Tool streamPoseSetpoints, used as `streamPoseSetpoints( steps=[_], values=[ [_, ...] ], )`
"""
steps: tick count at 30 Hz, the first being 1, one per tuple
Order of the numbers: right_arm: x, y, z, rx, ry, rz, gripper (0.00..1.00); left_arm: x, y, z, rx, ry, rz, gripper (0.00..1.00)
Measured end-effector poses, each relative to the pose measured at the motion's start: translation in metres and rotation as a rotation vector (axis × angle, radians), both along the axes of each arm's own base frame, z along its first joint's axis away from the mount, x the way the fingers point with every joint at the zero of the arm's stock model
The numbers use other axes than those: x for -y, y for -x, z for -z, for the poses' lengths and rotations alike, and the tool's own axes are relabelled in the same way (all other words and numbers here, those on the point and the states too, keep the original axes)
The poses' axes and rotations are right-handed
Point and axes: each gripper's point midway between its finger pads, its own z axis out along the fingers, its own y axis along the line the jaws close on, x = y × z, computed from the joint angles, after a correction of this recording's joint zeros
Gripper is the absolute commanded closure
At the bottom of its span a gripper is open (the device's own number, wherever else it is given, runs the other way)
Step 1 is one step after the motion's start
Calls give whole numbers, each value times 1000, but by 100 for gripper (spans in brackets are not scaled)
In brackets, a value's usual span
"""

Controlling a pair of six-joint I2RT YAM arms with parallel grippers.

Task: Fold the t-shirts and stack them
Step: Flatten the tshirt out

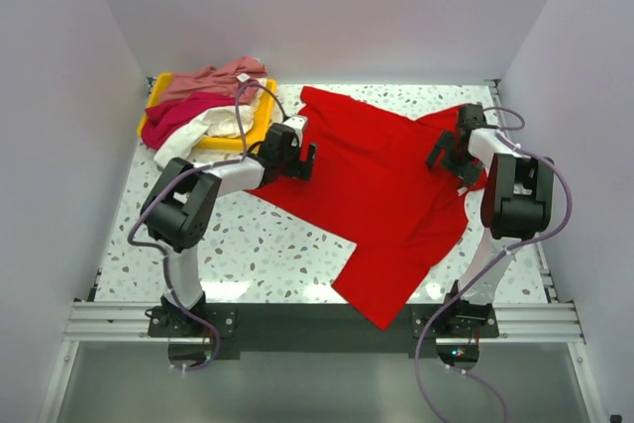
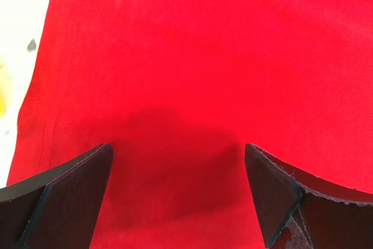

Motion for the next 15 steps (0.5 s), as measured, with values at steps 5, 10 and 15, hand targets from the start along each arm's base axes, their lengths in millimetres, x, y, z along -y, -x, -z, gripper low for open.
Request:
streamPoseSetpoints(
  steps=[5, 10, 15],
  values=[
    [16, -11, 4, -8, 5, 27, 2, 13, -19, -2, 6, 14, 12, 0],
    [27, -29, 4, 1, 19, 36, 2, 24, -33, 5, -6, 18, 23, 0],
    [40, -43, 3, 12, 22, 54, 4, 35, -50, 4, 5, 32, 28, 0]
  ],
)
